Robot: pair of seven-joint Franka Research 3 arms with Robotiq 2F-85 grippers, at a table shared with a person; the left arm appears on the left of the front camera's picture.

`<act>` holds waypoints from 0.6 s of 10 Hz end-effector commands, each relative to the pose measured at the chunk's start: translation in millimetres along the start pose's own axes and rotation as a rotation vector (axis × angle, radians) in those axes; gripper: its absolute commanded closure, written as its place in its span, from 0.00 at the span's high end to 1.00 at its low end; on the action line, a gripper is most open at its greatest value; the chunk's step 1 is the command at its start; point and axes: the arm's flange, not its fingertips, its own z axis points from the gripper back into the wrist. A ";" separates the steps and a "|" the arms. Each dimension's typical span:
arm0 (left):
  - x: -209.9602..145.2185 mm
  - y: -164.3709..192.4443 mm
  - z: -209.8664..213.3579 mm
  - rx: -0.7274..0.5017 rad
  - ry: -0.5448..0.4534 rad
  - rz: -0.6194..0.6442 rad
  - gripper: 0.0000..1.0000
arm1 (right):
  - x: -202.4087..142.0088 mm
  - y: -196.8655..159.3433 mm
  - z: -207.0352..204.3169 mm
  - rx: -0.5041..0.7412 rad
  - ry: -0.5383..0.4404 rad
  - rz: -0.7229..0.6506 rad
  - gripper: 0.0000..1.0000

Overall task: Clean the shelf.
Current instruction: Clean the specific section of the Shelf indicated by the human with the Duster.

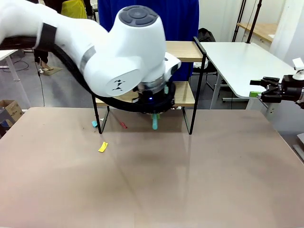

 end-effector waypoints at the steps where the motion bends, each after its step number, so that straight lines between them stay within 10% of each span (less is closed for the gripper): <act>1: -7.0 38.3 5.6 0.069 0.014 0.028 0.13 | 4.6 0.3 -0.4 -0.001 0.007 -0.015 1.00; 6: -3.5 110.1 34.3 0.369 -0.056 0.044 0.13 | 4.6 0.3 -0.4 -0.001 0.007 -0.015 1.00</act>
